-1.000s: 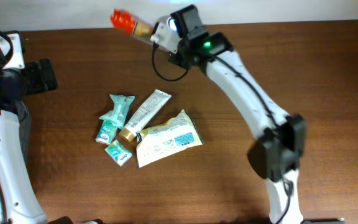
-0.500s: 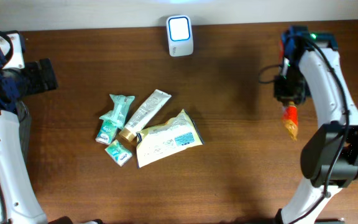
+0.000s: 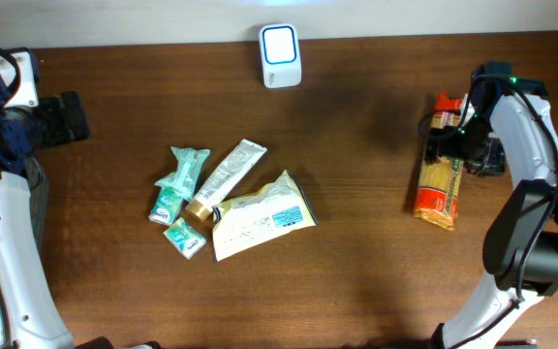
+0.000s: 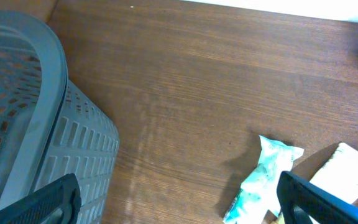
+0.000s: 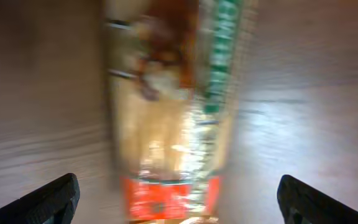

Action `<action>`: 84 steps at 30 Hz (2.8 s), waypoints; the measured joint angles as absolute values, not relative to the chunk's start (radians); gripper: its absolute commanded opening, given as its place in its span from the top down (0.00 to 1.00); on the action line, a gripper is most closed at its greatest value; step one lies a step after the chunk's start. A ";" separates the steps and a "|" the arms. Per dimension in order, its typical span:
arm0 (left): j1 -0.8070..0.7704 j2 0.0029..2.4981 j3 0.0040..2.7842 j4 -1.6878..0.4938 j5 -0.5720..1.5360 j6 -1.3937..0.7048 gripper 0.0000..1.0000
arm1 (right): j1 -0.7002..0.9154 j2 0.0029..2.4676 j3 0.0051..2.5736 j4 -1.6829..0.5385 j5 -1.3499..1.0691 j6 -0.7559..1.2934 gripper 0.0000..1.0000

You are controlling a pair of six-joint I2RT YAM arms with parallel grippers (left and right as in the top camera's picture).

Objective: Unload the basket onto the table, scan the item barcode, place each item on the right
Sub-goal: 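Place spaghetti pack at right table edge and release right gripper, then reach right gripper to the white snack bag and grasp it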

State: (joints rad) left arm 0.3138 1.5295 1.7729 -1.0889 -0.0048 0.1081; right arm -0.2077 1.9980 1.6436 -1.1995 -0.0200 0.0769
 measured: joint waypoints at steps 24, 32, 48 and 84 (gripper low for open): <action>0.314 1.530 1.773 -1.089 -0.005 0.108 0.01 | 0.406 2.085 1.657 -0.964 -0.515 0.211 0.31; 0.314 1.530 1.773 -1.089 -0.005 0.108 0.01 | 0.441 2.203 1.653 -0.994 -0.525 0.204 0.41; 0.314 1.530 1.773 -1.089 -0.005 0.108 0.01 | 0.313 2.154 1.733 -1.229 -0.675 -0.383 0.96; 0.314 1.530 1.773 -1.089 -0.005 0.108 0.01 | 0.616 2.136 1.755 -1.162 -0.360 0.284 0.96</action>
